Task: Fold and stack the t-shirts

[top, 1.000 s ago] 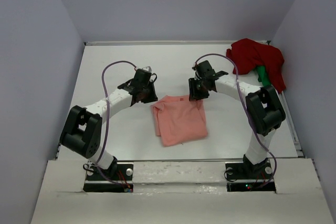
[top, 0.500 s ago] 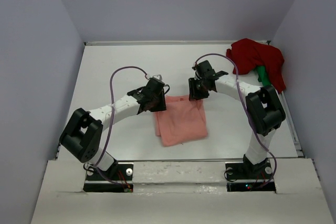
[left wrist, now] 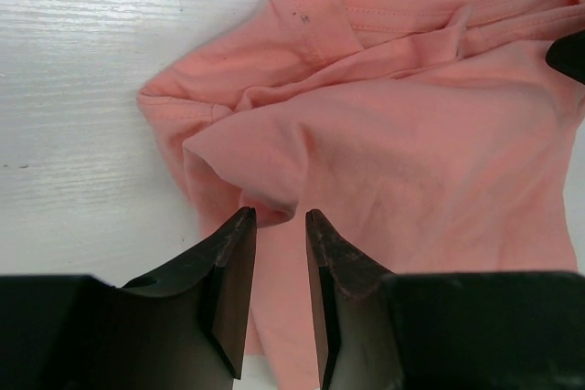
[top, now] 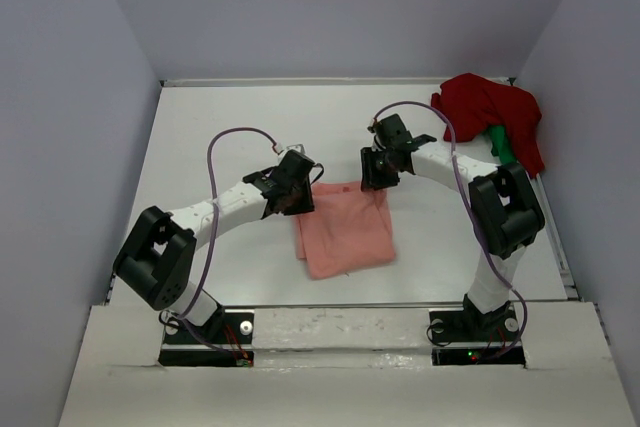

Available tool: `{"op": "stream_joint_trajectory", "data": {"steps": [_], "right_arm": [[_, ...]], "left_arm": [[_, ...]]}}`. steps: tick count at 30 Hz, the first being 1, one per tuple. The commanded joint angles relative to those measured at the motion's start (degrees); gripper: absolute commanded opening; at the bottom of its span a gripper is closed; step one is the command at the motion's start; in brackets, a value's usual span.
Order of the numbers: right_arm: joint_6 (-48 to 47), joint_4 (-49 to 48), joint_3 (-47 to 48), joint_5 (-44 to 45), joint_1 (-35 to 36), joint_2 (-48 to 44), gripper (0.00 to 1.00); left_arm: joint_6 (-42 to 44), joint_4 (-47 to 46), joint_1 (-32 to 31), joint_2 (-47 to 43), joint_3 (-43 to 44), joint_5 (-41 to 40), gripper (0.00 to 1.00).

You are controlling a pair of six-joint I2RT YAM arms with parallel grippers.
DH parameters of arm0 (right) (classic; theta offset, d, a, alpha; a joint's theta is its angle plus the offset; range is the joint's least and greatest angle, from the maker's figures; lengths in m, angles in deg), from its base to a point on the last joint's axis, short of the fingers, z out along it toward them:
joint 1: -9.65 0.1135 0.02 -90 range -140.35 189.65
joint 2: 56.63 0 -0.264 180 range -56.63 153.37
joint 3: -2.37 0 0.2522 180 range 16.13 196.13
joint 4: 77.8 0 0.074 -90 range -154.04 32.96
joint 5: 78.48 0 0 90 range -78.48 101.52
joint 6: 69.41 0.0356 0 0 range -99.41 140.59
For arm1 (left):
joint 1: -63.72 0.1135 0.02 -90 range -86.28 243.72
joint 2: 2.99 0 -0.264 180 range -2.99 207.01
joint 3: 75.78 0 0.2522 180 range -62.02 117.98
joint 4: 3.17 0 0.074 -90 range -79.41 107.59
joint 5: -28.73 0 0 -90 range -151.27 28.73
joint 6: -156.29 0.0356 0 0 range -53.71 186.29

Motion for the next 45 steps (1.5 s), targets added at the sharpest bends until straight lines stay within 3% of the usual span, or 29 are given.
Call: {"op": "stream_joint_trajectory", "data": {"steps": [1,20,23,25,28,33,41,45], "right_arm": [[-0.1,-2.6,1.1,-1.5,-0.6,0.3,0.46],[-0.2,-2.6,1.0,-2.7,-0.6,1.3,0.33],[0.0,-2.6,0.9,-2.4,-0.6,1.3,0.22],[0.3,-2.6,0.8,-2.1,-0.6,1.2,0.08],[0.9,-2.6,0.6,-1.2,-0.6,0.9,0.00],[1.7,-2.6,-0.5,0.8,-0.6,-0.9,0.00],[2.2,-2.4,-3.0,7.0,-0.6,-3.5,0.00],[2.2,-2.5,-3.6,10.1,-0.6,-3.8,0.00]], "left_arm": [[-0.5,1.1,-0.2,0.4,1.2,-2.5,0.38],[0.6,0.0,-0.1,6.5,4.0,-5.3,0.32],[0.7,0.4,-0.1,6.1,4.1,-5.9,0.30],[0.8,0.7,-0.1,5.5,4.0,-6.3,0.29],[0.8,0.9,-0.1,5.3,3.8,-6.8,0.27],[0.6,1.1,-0.1,5.1,3.7,-7.6,0.22],[0.1,1.5,-0.1,4.8,3.5,-9.6,0.00],[-0.1,1.2,-0.1,4.1,2.9,-10.5,0.00]]}}
